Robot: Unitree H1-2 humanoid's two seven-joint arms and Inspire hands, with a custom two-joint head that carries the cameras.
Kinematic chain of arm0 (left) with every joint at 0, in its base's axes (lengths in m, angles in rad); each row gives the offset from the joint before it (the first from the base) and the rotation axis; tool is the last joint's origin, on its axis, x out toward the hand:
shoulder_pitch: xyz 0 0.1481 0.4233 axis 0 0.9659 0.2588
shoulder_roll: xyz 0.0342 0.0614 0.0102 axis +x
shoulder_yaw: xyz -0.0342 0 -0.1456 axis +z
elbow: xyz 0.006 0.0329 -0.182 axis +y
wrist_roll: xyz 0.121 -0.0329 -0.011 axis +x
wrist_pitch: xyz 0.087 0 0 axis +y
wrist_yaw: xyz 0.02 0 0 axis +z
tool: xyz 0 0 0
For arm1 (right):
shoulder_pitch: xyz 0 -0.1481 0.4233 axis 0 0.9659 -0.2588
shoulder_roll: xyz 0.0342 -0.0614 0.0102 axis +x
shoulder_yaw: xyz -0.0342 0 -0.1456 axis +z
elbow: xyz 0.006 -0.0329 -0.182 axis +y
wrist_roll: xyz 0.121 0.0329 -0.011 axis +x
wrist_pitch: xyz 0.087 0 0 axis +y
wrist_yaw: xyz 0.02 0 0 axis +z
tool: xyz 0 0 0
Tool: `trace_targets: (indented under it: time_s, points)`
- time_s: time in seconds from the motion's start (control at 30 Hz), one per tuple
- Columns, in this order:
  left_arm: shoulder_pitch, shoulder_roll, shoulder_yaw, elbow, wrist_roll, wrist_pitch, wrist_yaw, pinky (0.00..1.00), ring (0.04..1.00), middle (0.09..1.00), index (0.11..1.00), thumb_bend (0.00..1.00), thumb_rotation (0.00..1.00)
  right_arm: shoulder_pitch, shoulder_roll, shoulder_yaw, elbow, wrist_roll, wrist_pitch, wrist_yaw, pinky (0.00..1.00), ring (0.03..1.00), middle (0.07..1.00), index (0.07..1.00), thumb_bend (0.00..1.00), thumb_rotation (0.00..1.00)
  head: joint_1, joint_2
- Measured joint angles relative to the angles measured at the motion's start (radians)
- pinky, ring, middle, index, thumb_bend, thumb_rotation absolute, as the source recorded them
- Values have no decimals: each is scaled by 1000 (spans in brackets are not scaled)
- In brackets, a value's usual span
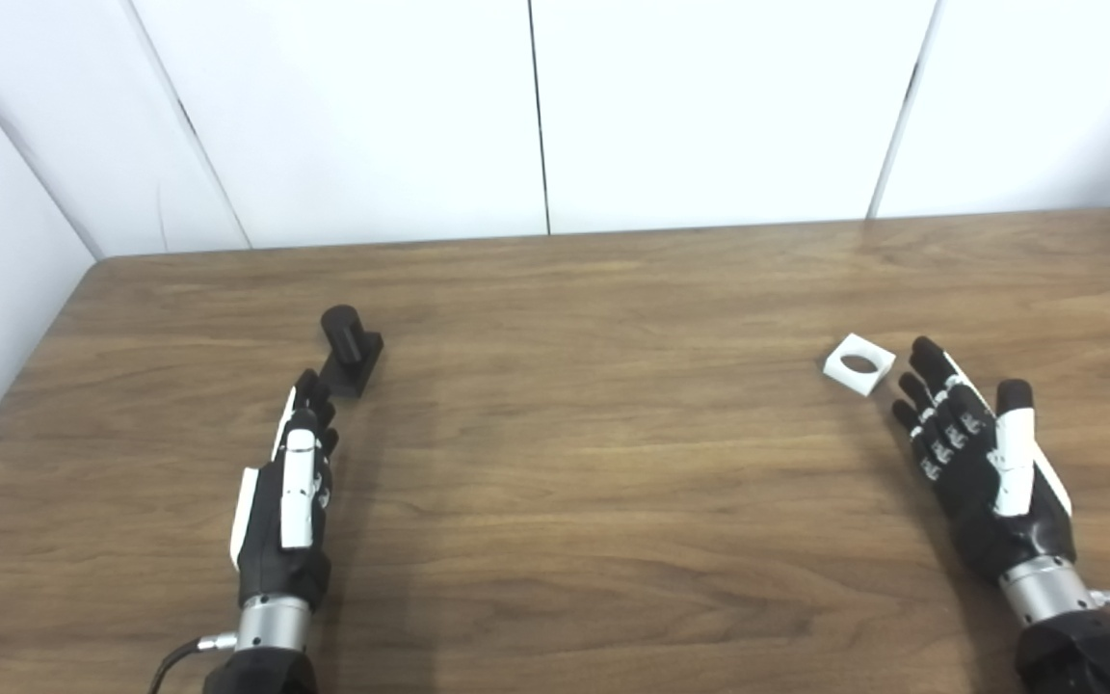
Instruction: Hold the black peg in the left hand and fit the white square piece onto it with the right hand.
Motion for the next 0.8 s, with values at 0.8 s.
trace_targets:
  time_s: [0.8]
  points:
    - [-1, -2, -25, -4, 195, 51, 66, 996, 1000, 1000, 977, 523, 848, 0, -2, 0, 1, 0, 1, 1, 1000, 1000, 1000, 954, 671, 1000, 28, -8]
